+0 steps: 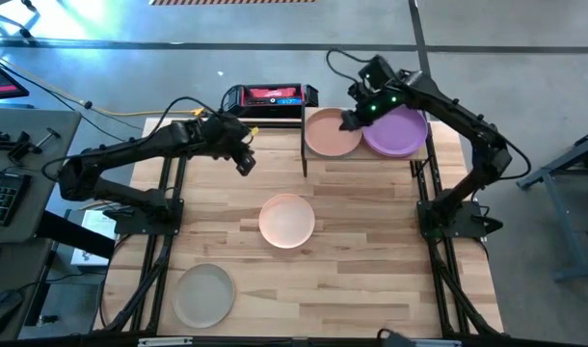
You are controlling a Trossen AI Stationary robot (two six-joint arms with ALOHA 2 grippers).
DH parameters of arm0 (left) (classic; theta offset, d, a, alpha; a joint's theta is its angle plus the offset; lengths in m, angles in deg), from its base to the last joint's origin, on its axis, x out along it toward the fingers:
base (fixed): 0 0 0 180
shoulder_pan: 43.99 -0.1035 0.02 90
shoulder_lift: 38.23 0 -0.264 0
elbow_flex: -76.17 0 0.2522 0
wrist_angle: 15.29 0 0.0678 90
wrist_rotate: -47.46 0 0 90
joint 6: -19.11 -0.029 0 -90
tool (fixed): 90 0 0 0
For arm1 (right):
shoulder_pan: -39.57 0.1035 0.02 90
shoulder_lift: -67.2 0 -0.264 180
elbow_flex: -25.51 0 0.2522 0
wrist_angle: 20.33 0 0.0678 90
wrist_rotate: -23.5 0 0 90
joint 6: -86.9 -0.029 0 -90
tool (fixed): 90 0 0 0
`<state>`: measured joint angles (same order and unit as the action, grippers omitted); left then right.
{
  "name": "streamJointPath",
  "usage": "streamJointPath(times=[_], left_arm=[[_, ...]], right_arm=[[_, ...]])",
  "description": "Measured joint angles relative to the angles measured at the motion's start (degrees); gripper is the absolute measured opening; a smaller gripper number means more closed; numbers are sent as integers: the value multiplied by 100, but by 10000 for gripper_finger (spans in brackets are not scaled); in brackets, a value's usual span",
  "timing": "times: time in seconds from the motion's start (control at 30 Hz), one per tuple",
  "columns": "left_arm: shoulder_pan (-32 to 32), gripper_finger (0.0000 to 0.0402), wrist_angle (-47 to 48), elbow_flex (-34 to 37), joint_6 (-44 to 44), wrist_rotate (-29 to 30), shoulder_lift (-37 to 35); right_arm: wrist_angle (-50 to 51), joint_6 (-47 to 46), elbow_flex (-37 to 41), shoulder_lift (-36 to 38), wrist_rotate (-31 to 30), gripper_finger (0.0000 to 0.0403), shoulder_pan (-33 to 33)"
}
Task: Place and stack plates onto a shelf
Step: Stack the white plate on top of the brown plate on the shelf
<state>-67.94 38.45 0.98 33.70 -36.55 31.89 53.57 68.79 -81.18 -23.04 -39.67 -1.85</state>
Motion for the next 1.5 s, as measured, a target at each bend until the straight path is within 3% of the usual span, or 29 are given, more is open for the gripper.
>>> streamJointPath(times=[0.23, 0.9, 1.3, 1.5], left_arm=[[244, 102, 265, 0, 784, -480, 533], [872, 102, 277, 0, 933, -1169, 1677], [1270, 102, 232, 0, 931, -735, 1755], [1478, 102, 259, 13, 981, -609, 2034]], right_arm=[[0, -136, 0, 7, -71, 75, 671], [0, -1333, 0, 3, -1440, 75, 2034], [2, -1978, 0, 3, -2083, 75, 2752], [0, -2385, 0, 1, -2102, 75, 3212]])
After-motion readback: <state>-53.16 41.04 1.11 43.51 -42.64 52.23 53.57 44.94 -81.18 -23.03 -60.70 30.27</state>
